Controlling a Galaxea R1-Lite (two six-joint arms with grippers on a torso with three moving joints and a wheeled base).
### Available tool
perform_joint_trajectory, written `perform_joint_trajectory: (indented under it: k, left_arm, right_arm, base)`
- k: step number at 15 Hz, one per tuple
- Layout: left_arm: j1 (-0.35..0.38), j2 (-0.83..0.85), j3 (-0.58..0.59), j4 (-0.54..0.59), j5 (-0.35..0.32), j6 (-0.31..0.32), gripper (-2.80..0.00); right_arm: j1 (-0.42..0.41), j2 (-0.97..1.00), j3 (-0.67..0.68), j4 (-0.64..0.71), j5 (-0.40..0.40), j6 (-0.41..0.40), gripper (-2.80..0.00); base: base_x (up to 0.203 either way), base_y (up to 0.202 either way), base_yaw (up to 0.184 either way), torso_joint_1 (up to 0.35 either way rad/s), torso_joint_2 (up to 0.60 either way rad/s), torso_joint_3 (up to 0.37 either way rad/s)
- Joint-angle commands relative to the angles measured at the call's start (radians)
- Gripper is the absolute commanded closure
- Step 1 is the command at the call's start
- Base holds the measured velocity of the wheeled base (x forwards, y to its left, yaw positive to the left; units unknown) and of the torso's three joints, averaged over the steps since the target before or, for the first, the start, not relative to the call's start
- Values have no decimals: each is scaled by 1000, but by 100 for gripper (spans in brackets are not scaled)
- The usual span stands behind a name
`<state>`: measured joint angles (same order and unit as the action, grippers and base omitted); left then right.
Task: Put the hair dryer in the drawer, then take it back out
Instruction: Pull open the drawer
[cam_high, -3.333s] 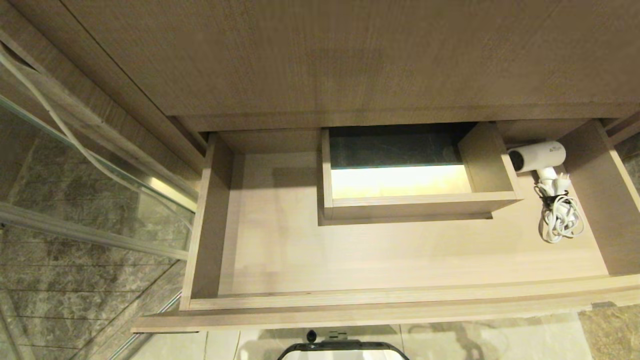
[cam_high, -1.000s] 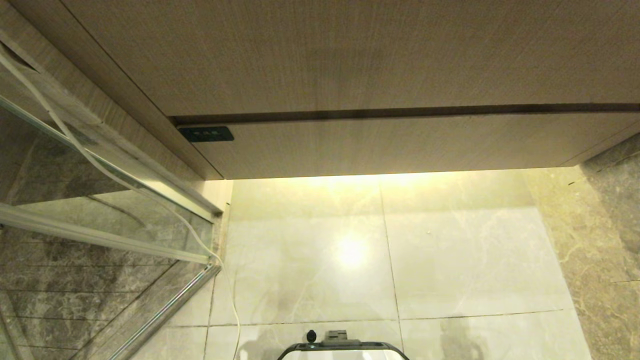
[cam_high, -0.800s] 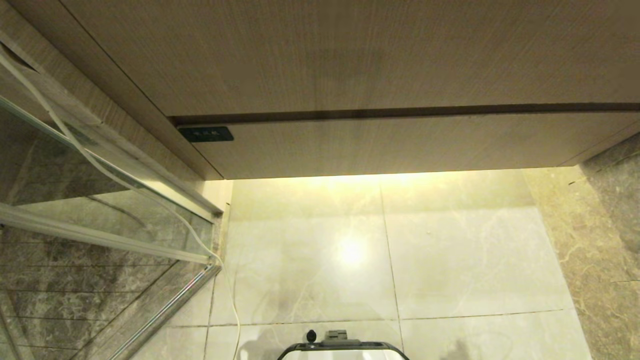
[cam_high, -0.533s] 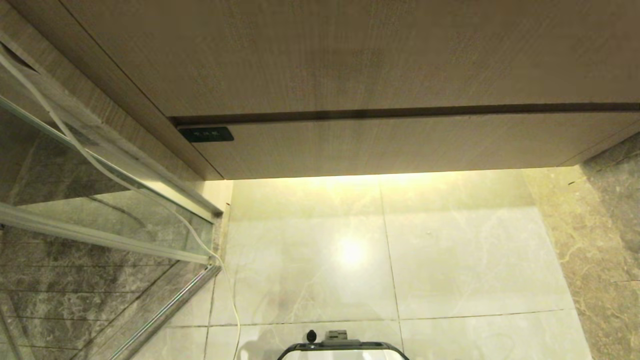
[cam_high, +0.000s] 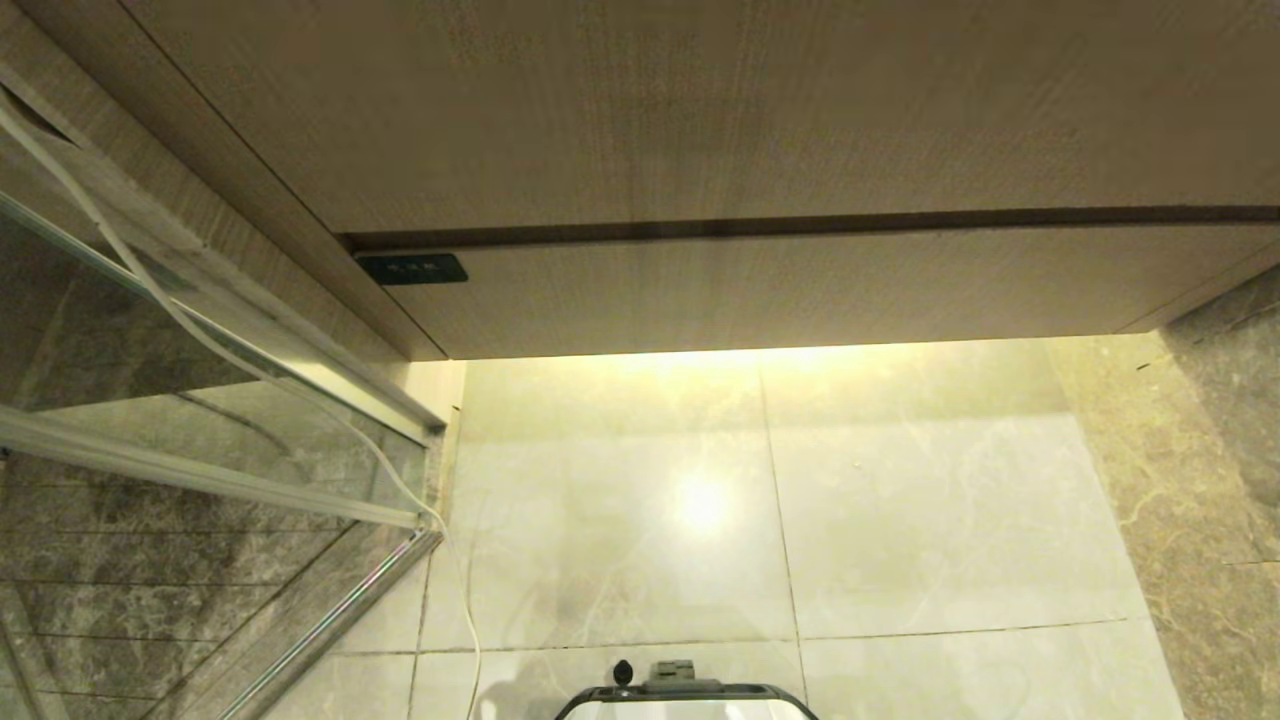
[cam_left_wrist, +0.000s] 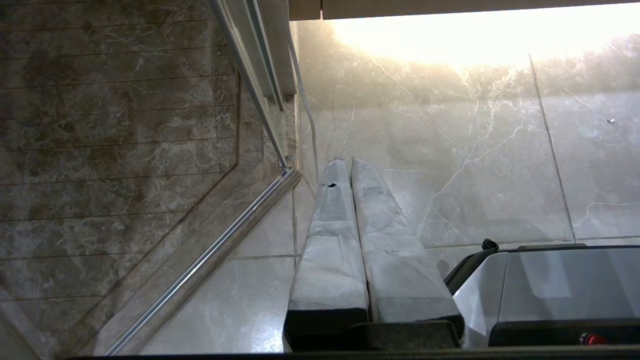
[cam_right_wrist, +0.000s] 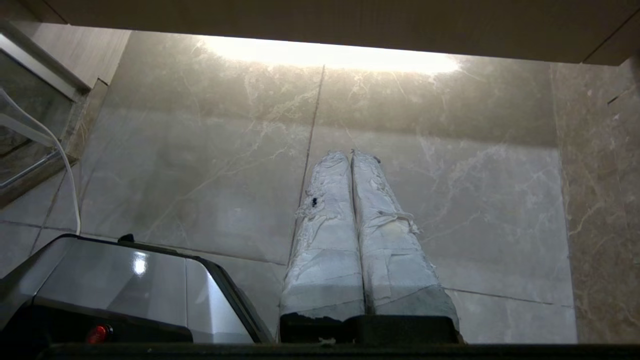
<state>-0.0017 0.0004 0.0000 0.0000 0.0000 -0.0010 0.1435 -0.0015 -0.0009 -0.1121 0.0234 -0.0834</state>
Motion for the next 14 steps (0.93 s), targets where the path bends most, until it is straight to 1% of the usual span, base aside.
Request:
perform_joint_trajectory:
  k: [1,14]
  left_arm:
    - [0,0,0,0,0,-1,0]
    - [0,0,0,0,0,-1,0]
  right_arm:
    - [1,-38,41,2,-3,11,0]
    - [1,-38,41,2,-2,11,0]
  base:
    - [0,0,0,0,0,0]
    - [0,0,0,0,0,0]
